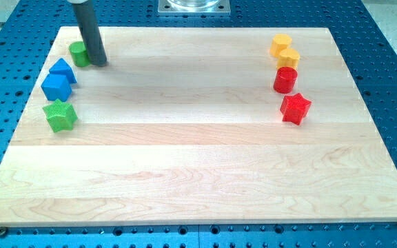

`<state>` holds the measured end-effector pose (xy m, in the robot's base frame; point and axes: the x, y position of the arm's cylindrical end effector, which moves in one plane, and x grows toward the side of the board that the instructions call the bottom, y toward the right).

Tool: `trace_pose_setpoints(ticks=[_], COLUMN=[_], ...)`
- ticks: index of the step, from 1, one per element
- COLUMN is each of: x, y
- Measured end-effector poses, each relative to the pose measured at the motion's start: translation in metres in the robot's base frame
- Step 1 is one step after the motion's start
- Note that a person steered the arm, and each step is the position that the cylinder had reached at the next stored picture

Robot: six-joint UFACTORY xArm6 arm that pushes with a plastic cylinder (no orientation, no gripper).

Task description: Slide the green circle into the blue blocks

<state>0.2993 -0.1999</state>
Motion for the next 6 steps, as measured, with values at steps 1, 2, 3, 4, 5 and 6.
trace_pose_setpoints(ticks=[1,2,3,4,5,6], x=[-0.032,-0.001,-0.039,-0.035,0.049,0.041], y=[0.0,-0.031,-0.035,-0.089,-0.054,-0.038])
